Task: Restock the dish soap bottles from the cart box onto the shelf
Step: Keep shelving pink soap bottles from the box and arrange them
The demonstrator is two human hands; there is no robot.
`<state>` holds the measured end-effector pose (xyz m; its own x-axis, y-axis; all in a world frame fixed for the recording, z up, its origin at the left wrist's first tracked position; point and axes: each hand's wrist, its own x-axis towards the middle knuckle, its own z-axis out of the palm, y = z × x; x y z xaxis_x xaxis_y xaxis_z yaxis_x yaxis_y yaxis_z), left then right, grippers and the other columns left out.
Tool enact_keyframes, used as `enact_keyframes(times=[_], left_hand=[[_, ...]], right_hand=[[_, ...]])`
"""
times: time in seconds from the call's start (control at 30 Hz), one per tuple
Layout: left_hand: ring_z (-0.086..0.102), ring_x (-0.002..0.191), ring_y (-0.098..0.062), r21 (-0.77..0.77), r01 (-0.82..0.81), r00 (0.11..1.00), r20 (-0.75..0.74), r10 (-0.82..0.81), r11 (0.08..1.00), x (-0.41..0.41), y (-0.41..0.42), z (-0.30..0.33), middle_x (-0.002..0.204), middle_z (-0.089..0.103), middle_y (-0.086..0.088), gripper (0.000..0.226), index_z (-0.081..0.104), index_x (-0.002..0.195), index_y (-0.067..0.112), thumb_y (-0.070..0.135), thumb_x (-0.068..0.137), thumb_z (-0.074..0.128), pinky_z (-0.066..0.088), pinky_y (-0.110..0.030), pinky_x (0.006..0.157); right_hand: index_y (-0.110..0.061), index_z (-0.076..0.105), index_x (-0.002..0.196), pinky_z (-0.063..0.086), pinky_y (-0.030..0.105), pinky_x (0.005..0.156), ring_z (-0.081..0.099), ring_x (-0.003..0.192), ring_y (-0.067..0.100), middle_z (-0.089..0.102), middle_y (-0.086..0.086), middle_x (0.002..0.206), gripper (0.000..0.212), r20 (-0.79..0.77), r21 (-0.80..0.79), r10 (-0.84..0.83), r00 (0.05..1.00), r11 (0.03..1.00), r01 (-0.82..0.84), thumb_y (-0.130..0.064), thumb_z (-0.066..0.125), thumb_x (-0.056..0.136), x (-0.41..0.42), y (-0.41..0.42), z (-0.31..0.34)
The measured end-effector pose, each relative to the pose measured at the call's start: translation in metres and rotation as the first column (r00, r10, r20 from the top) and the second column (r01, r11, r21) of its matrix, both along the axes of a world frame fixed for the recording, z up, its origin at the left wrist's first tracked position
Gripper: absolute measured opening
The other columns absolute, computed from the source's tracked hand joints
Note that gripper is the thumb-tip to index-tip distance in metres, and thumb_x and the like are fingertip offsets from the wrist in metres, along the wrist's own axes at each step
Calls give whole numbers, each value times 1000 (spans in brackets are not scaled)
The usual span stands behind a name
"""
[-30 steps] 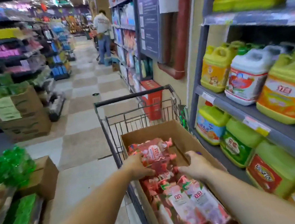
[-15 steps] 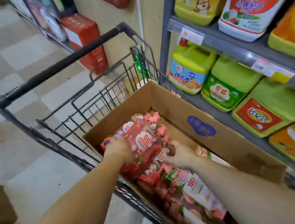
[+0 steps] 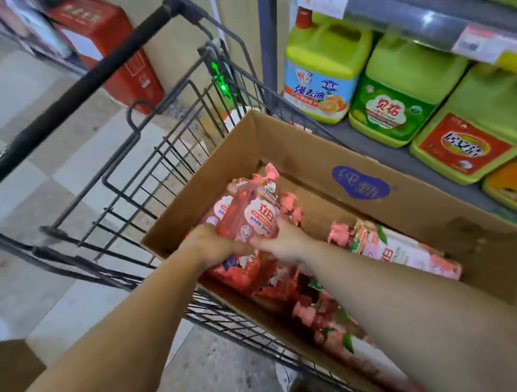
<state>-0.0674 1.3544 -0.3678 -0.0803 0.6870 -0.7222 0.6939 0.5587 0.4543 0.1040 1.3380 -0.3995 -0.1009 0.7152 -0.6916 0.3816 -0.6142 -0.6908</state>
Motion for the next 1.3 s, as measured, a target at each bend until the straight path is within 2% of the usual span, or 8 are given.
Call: enact_keyframes(times=[0.1, 0.23, 0.4, 0.57, 0.83, 1.0, 1.13, 1.3], left_hand=[[70, 97, -23, -42, -118, 964, 237, 125, 992, 14, -2, 16, 106, 74, -3, 87, 66, 118, 11, 39, 41, 96, 54, -42, 95], [65, 111, -26, -24, -38, 917, 397, 45, 999, 51, -7, 44, 129, 63, -8, 122, 42, 143, 9, 47, 40, 96, 48, -42, 102], [71, 70, -6, 62, 123, 848, 512, -138, 990, 120, -22, 77, 93, 73, 2, 51, 56, 120, 13, 10, 76, 82, 56, -18, 58], [68, 100, -21, 114, 256, 760, 590, -273, 960, 204, -61, 95, 121, 68, -9, 90, 43, 133, 11, 19, 58, 93, 58, -28, 73], [67, 80, -6, 392, 406, 567, 601, -564, 826, 390, -207, 150, 105, 69, 0, 67, 47, 127, 15, -7, 73, 79, 54, -15, 63], [68, 90, -13, 524, 497, 404, 566, -719, 692, 522, -327, 206, 111, 70, -3, 82, 46, 131, 17, 14, 62, 92, 54, -22, 67], [68, 102, -14, 635, 518, 287, 502, -816, 573, 621, -409, 245, 117, 69, 5, 119, 48, 133, 23, 58, 29, 95, 56, -39, 89], [69, 101, -19, 682, 536, 125, 519, -846, 497, 714, -514, 288, 111, 70, 0, 82, 55, 121, 15, 34, 53, 96, 54, -41, 95]], right_hand=[[-26, 39, 137, 51, 37, 93, 57, 104, 15, 56, -8, 117, 64, -70, 56, -150, 986, 987, 154, -44, 70, 84, 24, 1, 22], [-28, 40, 137, 59, 39, 61, 67, 104, 22, 60, -1, 129, 79, -165, 34, -370, 914, 925, 380, -56, 75, 72, 75, 5, 60], [-25, 43, 121, 60, 46, 73, 70, 88, 19, 66, -7, 107, 52, -188, 196, -453, 871, 852, 485, -36, 76, 81, 143, -28, 117], [-23, 45, 123, 54, 50, 90, 68, 101, 18, 67, -3, 111, 59, -98, 491, -523, 847, 714, 498, -29, 81, 77, 214, -98, 156], [-22, 40, 135, 50, 35, 96, 62, 104, 13, 63, -5, 116, 74, 27, 695, -663, 748, 550, 463, -35, 81, 76, 379, -287, 240], [-18, 46, 130, 53, 43, 96, 67, 105, 18, 68, 3, 118, 72, 31, 797, -768, 639, 405, 448, -19, 86, 70, 483, -451, 304], [-16, 50, 126, 50, 9, 78, 64, 92, 5, 66, -8, 109, 58, 75, 877, -861, 503, 298, 378, -17, 81, 78, 539, -565, 358], [-28, 50, 127, 52, 34, 95, 62, 102, 5, 64, -16, 114, 65, 50, 913, -949, 313, 170, 371, -37, 82, 72, 600, -675, 390]])
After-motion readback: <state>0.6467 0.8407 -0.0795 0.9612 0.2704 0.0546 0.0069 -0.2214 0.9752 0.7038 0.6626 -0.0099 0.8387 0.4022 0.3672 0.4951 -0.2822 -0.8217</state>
